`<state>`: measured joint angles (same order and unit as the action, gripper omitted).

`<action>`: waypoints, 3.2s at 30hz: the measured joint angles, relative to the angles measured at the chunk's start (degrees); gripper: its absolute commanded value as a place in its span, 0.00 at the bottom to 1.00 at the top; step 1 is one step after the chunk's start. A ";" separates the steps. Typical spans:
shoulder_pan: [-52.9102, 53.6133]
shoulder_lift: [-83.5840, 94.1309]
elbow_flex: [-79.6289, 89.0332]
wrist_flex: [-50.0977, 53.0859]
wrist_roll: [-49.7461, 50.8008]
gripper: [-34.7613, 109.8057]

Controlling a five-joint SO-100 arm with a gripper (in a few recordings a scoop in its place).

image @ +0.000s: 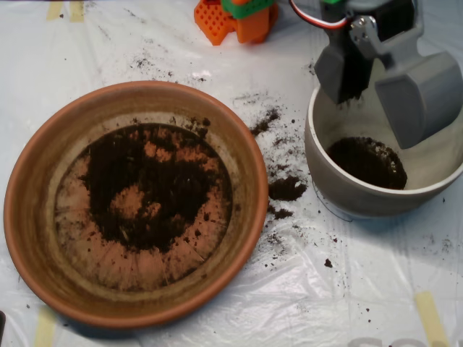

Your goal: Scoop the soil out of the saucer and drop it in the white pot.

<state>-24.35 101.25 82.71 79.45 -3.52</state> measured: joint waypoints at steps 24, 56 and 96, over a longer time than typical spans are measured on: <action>24.61 2.46 -11.25 2.29 10.11 0.48; 65.04 -5.54 37.09 -33.93 6.86 0.49; 63.90 -25.84 13.97 -18.98 1.14 0.24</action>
<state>39.55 75.41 96.68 60.47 -2.37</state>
